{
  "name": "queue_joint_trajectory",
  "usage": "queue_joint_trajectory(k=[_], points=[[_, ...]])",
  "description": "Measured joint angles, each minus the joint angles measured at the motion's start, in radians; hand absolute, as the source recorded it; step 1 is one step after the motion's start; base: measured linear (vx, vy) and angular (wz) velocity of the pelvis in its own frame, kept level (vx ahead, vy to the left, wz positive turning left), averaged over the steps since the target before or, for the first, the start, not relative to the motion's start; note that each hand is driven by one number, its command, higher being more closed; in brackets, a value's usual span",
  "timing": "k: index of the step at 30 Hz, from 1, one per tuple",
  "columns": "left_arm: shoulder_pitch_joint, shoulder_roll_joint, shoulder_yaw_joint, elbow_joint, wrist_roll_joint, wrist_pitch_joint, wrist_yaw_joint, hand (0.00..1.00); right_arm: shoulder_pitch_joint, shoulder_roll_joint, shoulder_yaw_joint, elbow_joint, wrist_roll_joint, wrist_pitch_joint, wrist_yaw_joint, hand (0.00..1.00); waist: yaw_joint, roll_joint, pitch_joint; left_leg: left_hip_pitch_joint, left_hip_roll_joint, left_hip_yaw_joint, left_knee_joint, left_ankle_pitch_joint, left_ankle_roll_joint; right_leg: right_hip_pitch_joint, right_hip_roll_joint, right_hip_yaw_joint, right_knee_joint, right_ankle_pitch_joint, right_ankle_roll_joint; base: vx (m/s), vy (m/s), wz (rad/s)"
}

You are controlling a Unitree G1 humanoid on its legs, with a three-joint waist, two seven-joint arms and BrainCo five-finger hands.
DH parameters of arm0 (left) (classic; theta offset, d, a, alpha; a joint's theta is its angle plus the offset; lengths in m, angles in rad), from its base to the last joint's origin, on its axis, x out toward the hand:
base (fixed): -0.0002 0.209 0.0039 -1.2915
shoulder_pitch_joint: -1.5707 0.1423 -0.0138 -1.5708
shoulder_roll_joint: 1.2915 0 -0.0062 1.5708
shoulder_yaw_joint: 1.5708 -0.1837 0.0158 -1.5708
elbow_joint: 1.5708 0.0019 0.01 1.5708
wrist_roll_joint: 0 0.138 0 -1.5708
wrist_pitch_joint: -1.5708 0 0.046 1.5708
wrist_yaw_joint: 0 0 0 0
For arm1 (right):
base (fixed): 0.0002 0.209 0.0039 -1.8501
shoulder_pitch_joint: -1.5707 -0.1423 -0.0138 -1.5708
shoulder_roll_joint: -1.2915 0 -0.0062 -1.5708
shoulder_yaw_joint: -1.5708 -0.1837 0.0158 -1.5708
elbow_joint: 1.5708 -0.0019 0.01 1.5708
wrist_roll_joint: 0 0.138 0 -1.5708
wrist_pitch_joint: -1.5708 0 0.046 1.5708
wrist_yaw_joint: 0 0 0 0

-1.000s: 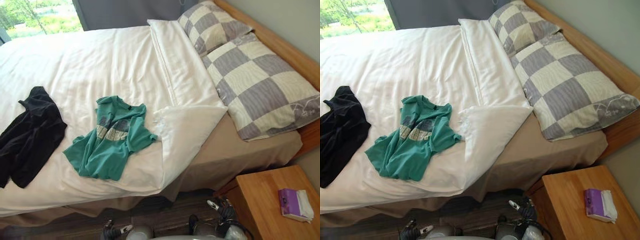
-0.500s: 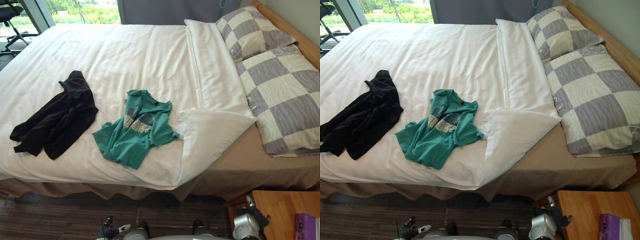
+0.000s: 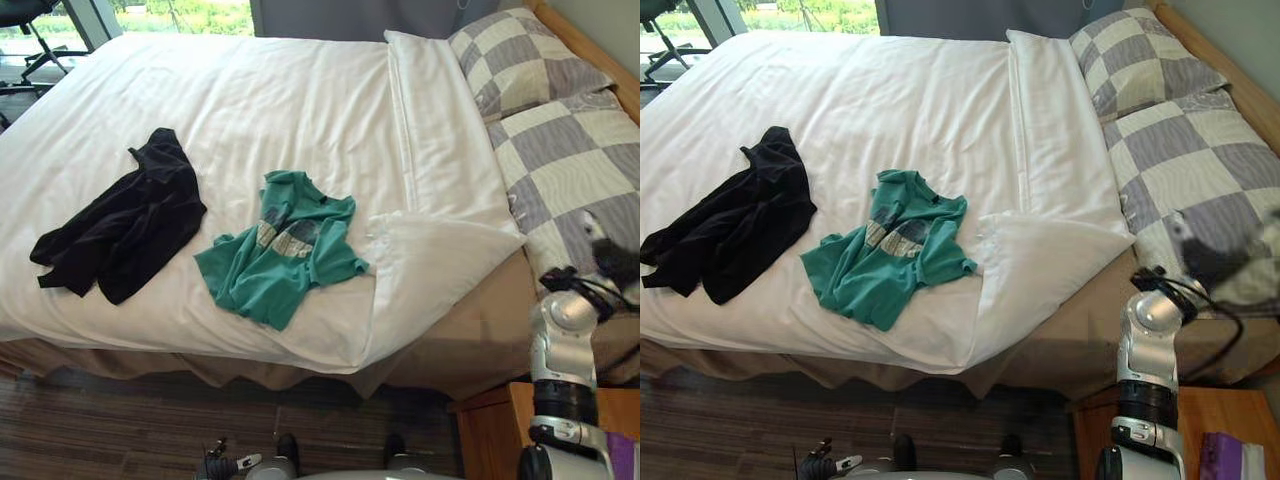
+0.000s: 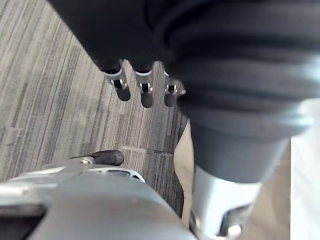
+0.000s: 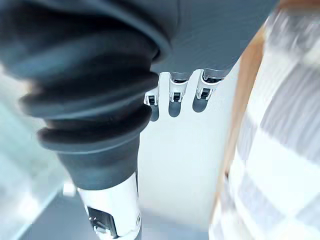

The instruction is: Tidy the bed and pick cloth on bed and put in laundry

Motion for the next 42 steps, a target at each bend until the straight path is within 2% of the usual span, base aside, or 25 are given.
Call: queue_joint_trajectory(k=[1, 4, 5, 7, 10, 12, 14, 20, 26, 28, 31, 34, 35, 36, 38, 42], points=[[0.003, 0.000, 0.004, -0.009, 0.009, 0.000, -0.008, 0.00, -0.018, -0.021, 0.061, 0.023, -0.025, 0.026, 0.089, 0.00, 0.007, 0.000, 0.000, 0.002, 0.000, -0.002, 0.001, 0.001, -0.001, 0.004, 0.000, -0.008, 0.000, 0.000, 0.000, 0.05, -0.038, 0.09], [0.005, 0.001, 0.009, -0.019, 0.021, 0.001, -0.011, 0.00, -0.061, -0.057, 0.180, 0.135, -0.056, 0.089, 0.236, 0.00, 0.021, -0.007, 0.003, 0.016, 0.001, -0.027, 0.000, 0.001, -0.001, 0.036, 0.000, -0.037, -0.001, 0.001, -0.001, 0.01, -0.018, 0.23], [0.006, 0.001, 0.014, -0.019, 0.021, 0.000, -0.012, 0.00, -0.077, -0.059, 0.201, 0.162, -0.056, 0.097, 0.253, 0.00, 0.024, -0.011, 0.003, 0.014, 0.001, -0.030, 0.000, 0.002, -0.002, 0.036, 0.000, -0.043, 0.000, 0.001, -0.002, -0.05, 0.005, 0.20], [-0.001, 0.018, 0.019, -0.034, 0.020, 0.000, -0.028, 0.00, -0.165, -0.066, 0.281, 0.284, -0.055, 0.133, 0.305, 0.00, 0.045, -0.036, 0.025, -0.007, 0.002, -0.037, -0.001, 0.010, -0.005, 0.026, 0.001, -0.048, -0.001, 0.005, -0.007, -0.13, 0.024, 0.10], [-0.028, 0.040, 0.044, -0.038, 0.019, 0.000, -0.031, 0.00, -0.269, -0.070, 0.314, 0.412, -0.054, 0.159, 0.325, 0.00, 0.050, -0.063, 0.066, -0.055, 0.013, -0.070, -0.001, 0.019, -0.009, -0.003, 0.004, -0.073, 0.004, 0.012, -0.017, -0.15, 0.030, 0.30], [-0.077, 0.071, 0.072, -0.041, 0.014, 0.000, -0.031, 0.00, -0.361, -0.093, 0.326, 0.510, -0.054, 0.178, 0.327, 0.00, 0.080, -0.085, 0.115, -0.113, 0.027, -0.072, -0.001, 0.042, -0.010, -0.065, 0.015, -0.079, 0.015, 0.026, -0.036, -0.13, 0.030, 0.20], [-0.110, 0.097, 0.092, -0.062, 0.001, 0.000, -0.030, 0.00, -0.431, -0.116, 0.326, 0.596, -0.053, 0.199, 0.327, 0.00, 0.106, -0.090, 0.167, -0.155, 0.037, -0.084, -0.001, 0.069, -0.015, -0.095, 0.026, -0.098, 0.016, 0.037, -0.050, -0.14, 0.019, 0.25], [-0.125, 0.115, 0.091, -0.079, -0.020, -0.001, -0.029, 0.00, -0.462, -0.166, 0.327, 0.631, -0.052, 0.218, 0.322, 0.00, 0.117, -0.087, 0.218, -0.200, 0.053, -0.084, -0.001, 0.092, -0.020, -0.137, 0.037, -0.103, 0.019, 0.048, -0.060, -0.05, 0.012, 0.05], [-0.162, 0.115, 0.073, -0.080, -0.024, -0.003, -0.029, 0.00, -0.522, -0.220, 0.326, 0.629, -0.014, 0.216, 0.335, 0.00, 0.096, -0.063, 0.254, -0.269, 0.060, -0.076, -0.001, 0.108, -0.021, -0.215, 0.044, -0.089, 0.023, 0.071, -0.069, -0.03, 0.030, -0.07], [-0.184, 0.113, 0.034, -0.081, -0.027, -0.003, -0.030, 0.00, -0.542, -0.255, 0.326, 0.616, 0.014, 0.197, 0.346, 0.00, 0.095, -0.043, 0.271, -0.285, 0.062, -0.069, -0.001, 0.114, -0.021, -0.235, 0.045, -0.082, 0.022, 0.075, -0.067, -0.03, 0.020, -0.07], [-0.190, 0.111, 0.006, -0.083, -0.042, -0.014, -0.029, 0.00, -0.542, -0.299, 0.325, 0.533, 0.042, 0.154, 0.345, 0.00, 0.087, -0.034, 0.277, -0.321, 0.067, -0.057, -0.001, 0.125, -0.019, -0.277, 0.050, -0.072, 0.023, 0.082, -0.072, 0.00, -0.005, -0.10], [-0.190, 0.109, -0.009, -0.099, -0.042, -0.017, -0.029, 0.00, -0.542, -0.326, 0.326, 0.456, -0.015, 0.145, 0.385, 0.00, 0.067, -0.028, 0.290, -0.342, 0.066, -0.056, 0.000, 0.133, -0.016, -0.299, 0.050, -0.072, 0.022, 0.086, -0.071, 0.01, -0.006, -0.02], [-0.191, 0.110, -0.023, -0.102, -0.042, -0.017, -0.029, 0.00, -0.539, -0.332, 0.327, 0.432, -0.050, 0.146, 0.419, 0.00, 0.059, -0.024, 0.294, -0.345, 0.066, -0.054, 0.000, 0.133, -0.016, -0.302, 0.050, -0.071, 0.021, 0.086, -0.071, 0.02, -0.008, -0.04], [-0.191, 0.109, -0.032, -0.102, -0.042, -0.017, -0.029, 0.00, -0.539, -0.332, 0.331, 0.419, -0.080, 0.147, 0.456, 1.00, 0.045, -0.020, 0.296, -0.345, 0.066, -0.053, 0.000, 0.133, -0.016, -0.302, 0.050, -0.070, 0.020, 0.086, -0.071, 0.04, -0.014, -0.02], [-0.192, 0.109, -0.032, -0.102, -0.043, -0.019, -0.029, 0.00, -0.536, -0.351, 0.367, 0.396, -0.117, 0.152, 0.498, 1.00, 0.043, -0.015, 0.299, -0.350, 0.066, -0.050, 0.000, 0.133, -0.016, -0.310, 0.051, -0.067, 0.019, 0.086, -0.071, 0.04, -0.017, -0.05], [-0.208, 0.109, -0.044, -0.105, -0.060, -0.025, -0.030, 0.00, -0.538, -0.381, 0.391, 0.379, -0.133, 0.155, 0.535, 1.00, 0.044, -0.002, 0.306, -0.367, 0.063, -0.049, 0.005, 0.134, -0.017, -0.329, 0.052, -0.064, 0.019, 0.089, -0.069, 0.01, -0.003, -0.02]])
